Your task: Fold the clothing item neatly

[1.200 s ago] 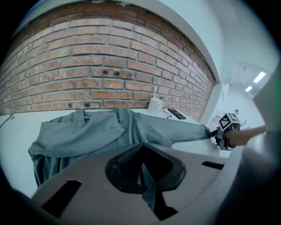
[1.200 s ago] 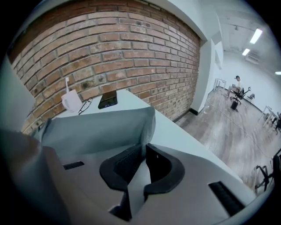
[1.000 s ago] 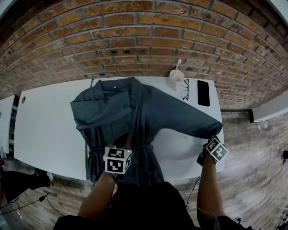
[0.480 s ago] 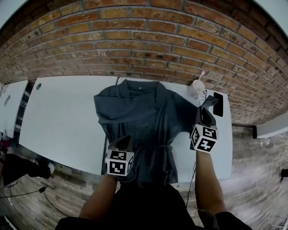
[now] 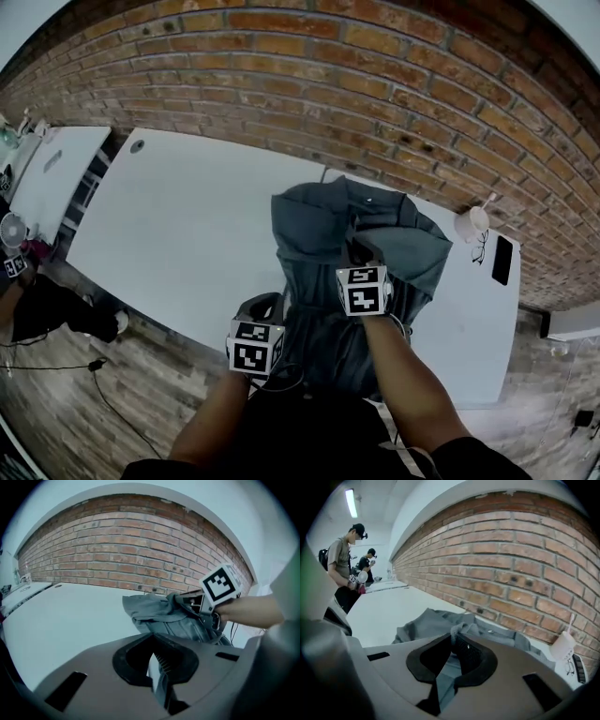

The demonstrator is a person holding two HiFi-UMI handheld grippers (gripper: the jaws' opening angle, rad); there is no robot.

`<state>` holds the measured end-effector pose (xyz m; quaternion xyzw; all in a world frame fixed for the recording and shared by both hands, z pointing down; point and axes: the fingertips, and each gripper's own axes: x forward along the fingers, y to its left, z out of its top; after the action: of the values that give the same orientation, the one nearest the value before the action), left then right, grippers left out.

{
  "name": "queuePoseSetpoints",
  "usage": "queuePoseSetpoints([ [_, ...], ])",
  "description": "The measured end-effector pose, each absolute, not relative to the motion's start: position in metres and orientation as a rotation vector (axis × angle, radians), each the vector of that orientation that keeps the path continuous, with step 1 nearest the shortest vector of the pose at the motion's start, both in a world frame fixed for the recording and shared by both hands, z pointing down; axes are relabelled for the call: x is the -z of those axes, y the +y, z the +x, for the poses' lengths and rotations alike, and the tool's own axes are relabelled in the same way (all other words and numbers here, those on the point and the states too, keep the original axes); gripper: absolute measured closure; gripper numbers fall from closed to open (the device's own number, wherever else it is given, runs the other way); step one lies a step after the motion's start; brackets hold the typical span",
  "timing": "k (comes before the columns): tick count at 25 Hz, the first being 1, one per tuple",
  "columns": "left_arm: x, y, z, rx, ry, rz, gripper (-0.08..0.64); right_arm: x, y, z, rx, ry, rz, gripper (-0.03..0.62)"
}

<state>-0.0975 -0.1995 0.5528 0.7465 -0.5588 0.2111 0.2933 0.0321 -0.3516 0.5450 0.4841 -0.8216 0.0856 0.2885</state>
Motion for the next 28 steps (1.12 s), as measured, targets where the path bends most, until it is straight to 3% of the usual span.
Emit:
queuePoseSetpoints([
  [9, -0.566, -0.222, -0.128, -0.518, -1.385, 2.055, 0.560, -0.619, -0.275, -0.002, -0.304, -2.034, 1.078, 0.552],
  [12, -0.563, -0.239, -0.118, -0.530, -1.349, 2.129, 0.560, -0.615, -0.258, 0.003, -0.337, -2.085, 1.060, 0.470],
  [15, -0.558, -0.258, -0.109, -0.537, -1.330, 2.183, 0.560, -0.584, -0.250, 0.014, -0.344, -2.159, 1.101, 0.439],
  [23, -0.542, -0.318, -0.090, -0.573, -1.330, 2.287, 0.560, -0.551, -0.299, 0.136, -0.425, -2.117, 1.331, 0.436],
  [28, -0.539, -0.380, -0.077, -0.706, -1.324, 2.366, 0.546, -0.539, -0.365, 0.177, -0.385, -2.105, 1.306, 0.439],
])
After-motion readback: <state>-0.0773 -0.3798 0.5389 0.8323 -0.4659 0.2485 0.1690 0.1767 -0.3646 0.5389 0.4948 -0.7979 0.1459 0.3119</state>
